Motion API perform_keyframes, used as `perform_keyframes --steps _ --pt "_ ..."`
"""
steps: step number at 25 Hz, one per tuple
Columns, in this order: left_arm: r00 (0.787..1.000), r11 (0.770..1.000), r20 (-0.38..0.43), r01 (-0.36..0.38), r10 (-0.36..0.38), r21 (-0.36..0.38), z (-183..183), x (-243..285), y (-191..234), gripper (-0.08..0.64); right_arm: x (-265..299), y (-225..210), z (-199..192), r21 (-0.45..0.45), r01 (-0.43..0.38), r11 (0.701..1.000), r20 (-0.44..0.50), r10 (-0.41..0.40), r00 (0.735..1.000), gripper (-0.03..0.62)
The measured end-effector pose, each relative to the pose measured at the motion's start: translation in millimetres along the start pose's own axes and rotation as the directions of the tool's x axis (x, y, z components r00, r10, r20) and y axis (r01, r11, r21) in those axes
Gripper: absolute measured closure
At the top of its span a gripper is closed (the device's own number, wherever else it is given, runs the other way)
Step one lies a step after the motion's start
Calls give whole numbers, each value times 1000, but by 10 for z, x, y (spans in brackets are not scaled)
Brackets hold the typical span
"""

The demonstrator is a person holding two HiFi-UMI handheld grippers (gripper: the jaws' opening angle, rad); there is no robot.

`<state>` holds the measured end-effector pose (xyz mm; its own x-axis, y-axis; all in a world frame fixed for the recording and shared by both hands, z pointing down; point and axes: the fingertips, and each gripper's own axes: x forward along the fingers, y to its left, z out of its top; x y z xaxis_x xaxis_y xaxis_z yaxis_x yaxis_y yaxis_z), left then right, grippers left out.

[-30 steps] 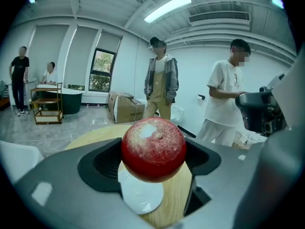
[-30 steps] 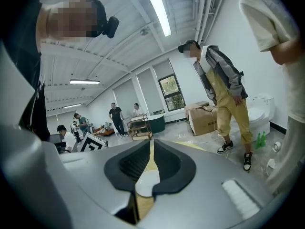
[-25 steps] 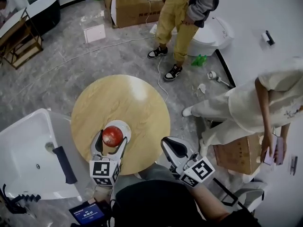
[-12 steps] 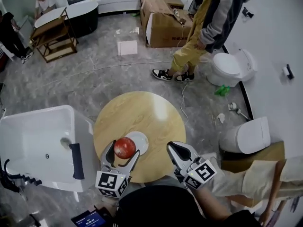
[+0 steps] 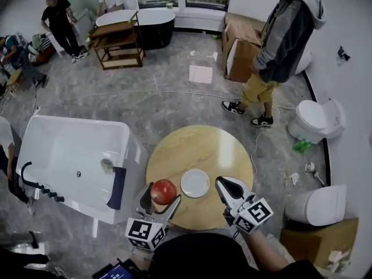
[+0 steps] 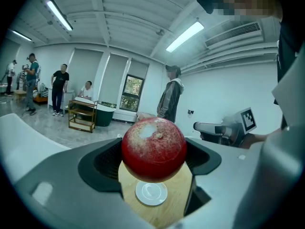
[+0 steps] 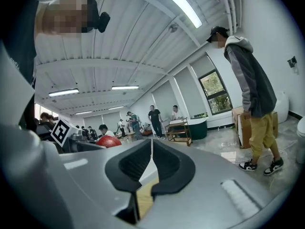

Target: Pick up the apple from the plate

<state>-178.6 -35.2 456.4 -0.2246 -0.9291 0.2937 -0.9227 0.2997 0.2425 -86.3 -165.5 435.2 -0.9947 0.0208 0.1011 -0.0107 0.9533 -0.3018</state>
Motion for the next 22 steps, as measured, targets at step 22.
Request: perform_keyframes --steps 22 --pt "965 972 122 -223 230 -71 252 -1068 835 147 984 993 76 -44 -252 967 -25 251 968 577"
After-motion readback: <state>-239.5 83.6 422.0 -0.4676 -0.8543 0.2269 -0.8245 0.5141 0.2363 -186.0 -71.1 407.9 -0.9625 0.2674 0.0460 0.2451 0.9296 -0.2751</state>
